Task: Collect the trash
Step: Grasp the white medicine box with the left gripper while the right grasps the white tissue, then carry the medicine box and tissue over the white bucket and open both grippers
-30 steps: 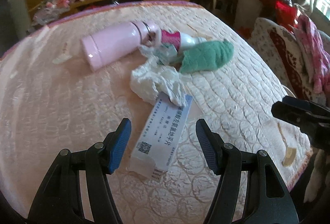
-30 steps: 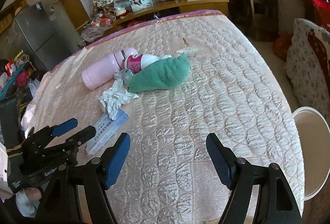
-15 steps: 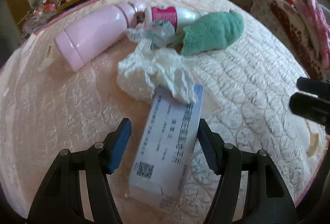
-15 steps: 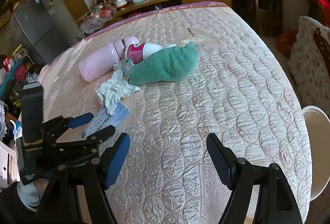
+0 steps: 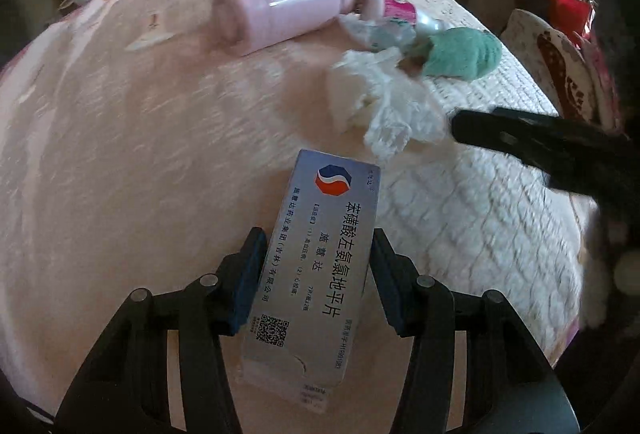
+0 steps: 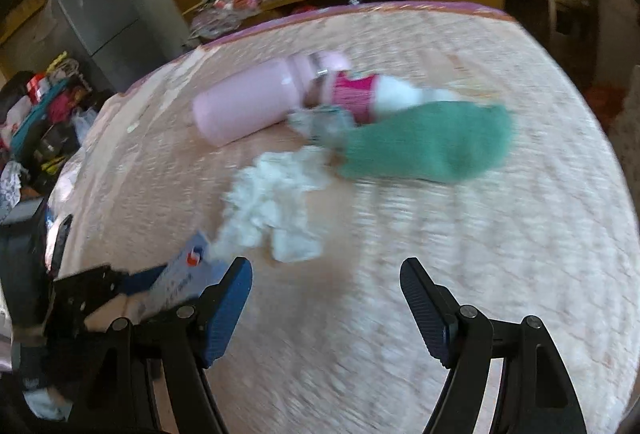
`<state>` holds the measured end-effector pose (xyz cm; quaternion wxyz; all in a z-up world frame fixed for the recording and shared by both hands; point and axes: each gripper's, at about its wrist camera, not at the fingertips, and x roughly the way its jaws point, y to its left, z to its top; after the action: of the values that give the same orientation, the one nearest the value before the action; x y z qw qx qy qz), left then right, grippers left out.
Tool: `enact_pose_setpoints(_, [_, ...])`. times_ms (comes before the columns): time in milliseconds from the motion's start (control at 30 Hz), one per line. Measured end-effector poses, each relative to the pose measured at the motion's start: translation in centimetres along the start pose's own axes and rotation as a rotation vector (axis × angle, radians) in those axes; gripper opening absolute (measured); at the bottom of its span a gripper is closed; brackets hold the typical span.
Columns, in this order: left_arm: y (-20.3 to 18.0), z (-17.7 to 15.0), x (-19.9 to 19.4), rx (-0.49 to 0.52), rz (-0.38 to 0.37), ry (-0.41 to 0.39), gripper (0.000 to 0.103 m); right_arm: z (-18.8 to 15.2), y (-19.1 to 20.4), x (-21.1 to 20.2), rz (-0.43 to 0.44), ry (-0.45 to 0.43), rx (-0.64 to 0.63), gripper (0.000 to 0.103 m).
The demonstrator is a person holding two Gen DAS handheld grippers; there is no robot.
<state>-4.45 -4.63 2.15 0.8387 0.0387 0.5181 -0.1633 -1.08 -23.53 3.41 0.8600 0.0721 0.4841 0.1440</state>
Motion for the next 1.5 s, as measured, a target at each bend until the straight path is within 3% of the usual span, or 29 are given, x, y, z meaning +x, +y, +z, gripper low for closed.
enact_pose_setpoints(300, [2.9,-1.3,-1.0,-0.079,0.040,-0.034,0.050,3.1,3.6,6.0,-0.051,0.025,-0.063,0.074])
enact_pose_setpoints(333, [3.0,-1.2,-1.0,-0.085,0.038,-0.035,0.050,3.2,3.9,6.4,-0.081,0.015,-0.086,0.067])
enact_pose_setpoints(367, [2.9,-1.1,-1.0,-0.086,0.037,-0.036,0.050,3.2,4.0,6.3,-0.092,0.005,-0.105,0.045])
enact_pose_setpoints(400, [2.9,-1.0,-1.0,-0.086,0.036,-0.038,0.050,3.1,4.0,6.2,-0.086,0.008,-0.114,0.033])
enact_pose_setpoints(467, [2.7,-0.8,-1.3,-0.085,0.031,-0.047,0.050,2.7,3.5,5.5,-0.051,0.020,-0.096,0.024])
enact_pose_setpoints(700, [0.5,-0.3,-2.4,-0.072,-0.001,-0.082,0.049,-0.6,0.8,-0.1,-0.014,-0.016,-0.074,0.023])
enact_pose_setpoints(1033, [-3.0,-0.5,-3.8,-0.019,-0.004,-0.125,0.049,-5.1,-3.0,-6.8,-0.085,-0.069,-0.027,0.023])
enact_pose_setpoints(1467, [-6.1,-0.7,-4.0,-0.001,0.012,-0.164,0.048,-7.8,-4.8,-9.9,-0.065,-0.104,0.001,0.023])
enact_pose_setpoints(1500, [-6.5,-0.7,-4.0,0.001,0.011,-0.165,0.041,-7.9,-5.0,-10.2,-0.063,-0.109,0.002,0.023])
